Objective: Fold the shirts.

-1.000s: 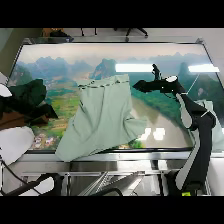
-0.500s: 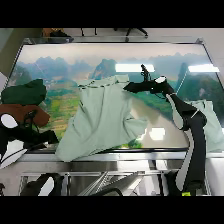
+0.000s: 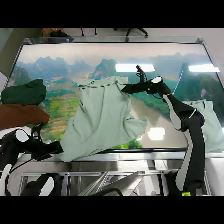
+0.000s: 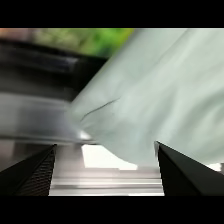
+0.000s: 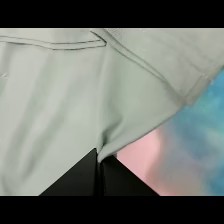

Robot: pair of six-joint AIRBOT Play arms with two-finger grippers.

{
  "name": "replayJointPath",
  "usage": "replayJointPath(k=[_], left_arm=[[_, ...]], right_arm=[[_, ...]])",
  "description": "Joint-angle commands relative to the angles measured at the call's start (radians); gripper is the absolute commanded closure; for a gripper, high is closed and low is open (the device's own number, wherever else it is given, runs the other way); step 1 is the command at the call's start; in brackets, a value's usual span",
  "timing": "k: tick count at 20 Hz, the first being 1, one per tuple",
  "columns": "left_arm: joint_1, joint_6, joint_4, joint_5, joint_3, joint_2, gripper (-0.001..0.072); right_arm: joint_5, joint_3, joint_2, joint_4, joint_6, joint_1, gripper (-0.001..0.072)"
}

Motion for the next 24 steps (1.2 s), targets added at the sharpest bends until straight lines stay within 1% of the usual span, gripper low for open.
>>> replayJointPath(k=[1,2,5,7,9,11,14,16,18,20,22,24], left_arm=[[-0.001,0.079,-0.151,0.079,0.036,-0.126,0.0024],[-0.001,0.08,-0.147,0.085,0.064,-0.169,0.0051],[-0.001,0.086,-0.095,0.087,0.124,-0.288,0.0052],[-0.002,0.088,-0.104,0.079,0.155,-0.362,0.0052],[-0.001,0.103,-0.106,0.035,0.186,-0.405,0.0051],[-0.001,0.123,-0.103,-0.006,0.23,-0.406,0.0052],[-0.001,0.124,-0.091,-0.031,0.309,-0.349,0.0052],[-0.001,0.123,-0.038,-0.037,0.34,-0.295,0.0051],[0.0,0.122,0.0,-0.014,0.322,-0.246,0.0051],[0.0,0.123,0.004,0.011,0.269,-0.232,0.0051],[0.0,0.123,0.002,0.043,0.202,-0.251,0.0051],[-0.001,0.123,-0.003,0.071,0.16,-0.298,0.0052]], right_arm=[[-0.003,0.002,0.031,0.011,-0.018,0.001,0.0686],[-0.003,0.002,0.036,0.007,-0.018,0.001,0.0686],[0.001,0.002,0.043,0.003,-0.018,0.001,0.0686],[0.0,0.002,0.048,0.003,-0.018,0.0,0.0686],[0.0,0.002,0.056,-0.005,-0.018,0.0,0.0686],[0.0,0.002,0.062,-0.032,-0.017,0.0,0.0686],[0.002,0.002,0.063,-0.045,-0.008,0.0,0.0686],[0.003,0.002,0.068,-0.09,0.029,0.0,0.0686],[0.006,0.002,0.085,-0.166,0.072,0.0,0.0686],[0.005,0.002,0.111,-0.257,0.105,-0.001,0.0687],[0.005,0.002,0.136,-0.314,0.123,-0.007,0.0687],[0.008,0.002,0.154,-0.327,0.134,-0.024,0.0687]])
